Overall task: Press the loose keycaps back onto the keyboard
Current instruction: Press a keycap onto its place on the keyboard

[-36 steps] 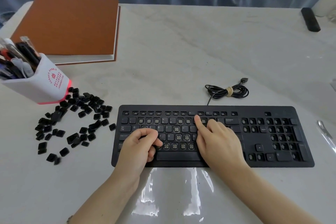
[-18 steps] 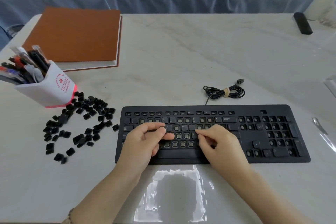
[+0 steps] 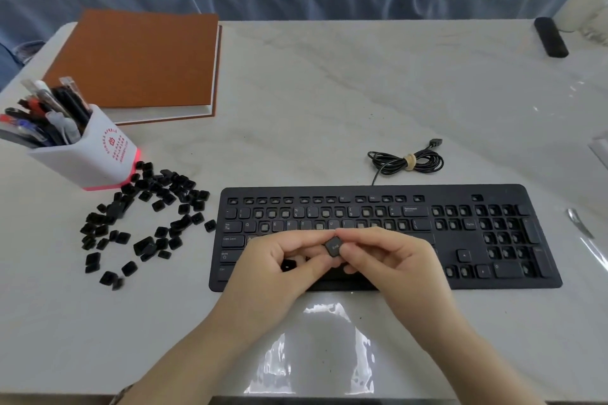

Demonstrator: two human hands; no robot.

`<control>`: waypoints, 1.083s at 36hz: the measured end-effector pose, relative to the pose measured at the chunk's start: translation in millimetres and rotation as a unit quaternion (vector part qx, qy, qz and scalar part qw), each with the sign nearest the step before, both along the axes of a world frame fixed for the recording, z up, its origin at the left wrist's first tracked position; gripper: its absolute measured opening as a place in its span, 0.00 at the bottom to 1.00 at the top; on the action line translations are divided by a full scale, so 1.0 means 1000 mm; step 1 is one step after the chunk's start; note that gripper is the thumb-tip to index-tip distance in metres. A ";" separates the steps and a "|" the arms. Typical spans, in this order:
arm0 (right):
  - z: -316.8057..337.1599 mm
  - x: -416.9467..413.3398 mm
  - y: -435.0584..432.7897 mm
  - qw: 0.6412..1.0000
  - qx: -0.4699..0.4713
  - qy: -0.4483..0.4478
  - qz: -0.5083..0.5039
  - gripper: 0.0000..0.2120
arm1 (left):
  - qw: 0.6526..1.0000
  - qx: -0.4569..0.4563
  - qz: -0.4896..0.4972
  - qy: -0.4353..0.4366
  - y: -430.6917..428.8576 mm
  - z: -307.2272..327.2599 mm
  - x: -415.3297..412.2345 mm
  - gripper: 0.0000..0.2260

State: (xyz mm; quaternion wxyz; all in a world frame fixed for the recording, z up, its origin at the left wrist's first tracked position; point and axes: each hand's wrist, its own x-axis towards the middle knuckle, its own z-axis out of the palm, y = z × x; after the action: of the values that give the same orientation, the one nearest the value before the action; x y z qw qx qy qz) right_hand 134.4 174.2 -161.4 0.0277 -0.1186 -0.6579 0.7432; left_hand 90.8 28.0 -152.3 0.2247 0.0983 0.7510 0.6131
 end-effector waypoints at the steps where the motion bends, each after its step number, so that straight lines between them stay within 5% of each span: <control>1: 0.000 0.001 0.001 1.000 0.000 0.002 0.000 0.14 | 1.000 0.001 -0.002 0.003 0.000 0.000 0.001 0.17; 12: -0.009 0.005 0.007 0.997 0.023 0.064 0.034 0.14 | 1.000 0.012 -0.004 0.011 0.001 -0.002 0.002 0.15; 22: -0.018 0.006 0.013 0.999 0.044 0.000 0.011 0.09 | 1.000 -0.022 -0.009 -0.013 0.005 -0.012 0.003 0.11; 28: -0.034 0.016 0.033 0.972 0.234 -0.025 0.024 0.21 | 0.995 -0.078 0.016 -0.052 0.018 -0.025 0.003 0.10; 34: -0.050 0.026 0.092 0.933 0.351 -0.068 -0.028 0.12 | 0.990 -0.062 0.073 -0.104 0.025 -0.035 -0.003 0.22; 39: -0.053 0.023 0.142 0.904 0.413 -0.067 -0.092 0.11 | 0.987 0.009 0.080 -0.139 0.028 -0.036 -0.002 0.13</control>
State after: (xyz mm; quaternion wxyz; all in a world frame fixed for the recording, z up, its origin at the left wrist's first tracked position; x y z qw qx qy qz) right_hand 157.6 316.2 -214.4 0.0986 -0.2060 -0.8924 0.3893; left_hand 88.8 56.2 -188.1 0.2767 -0.0464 0.7124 0.6432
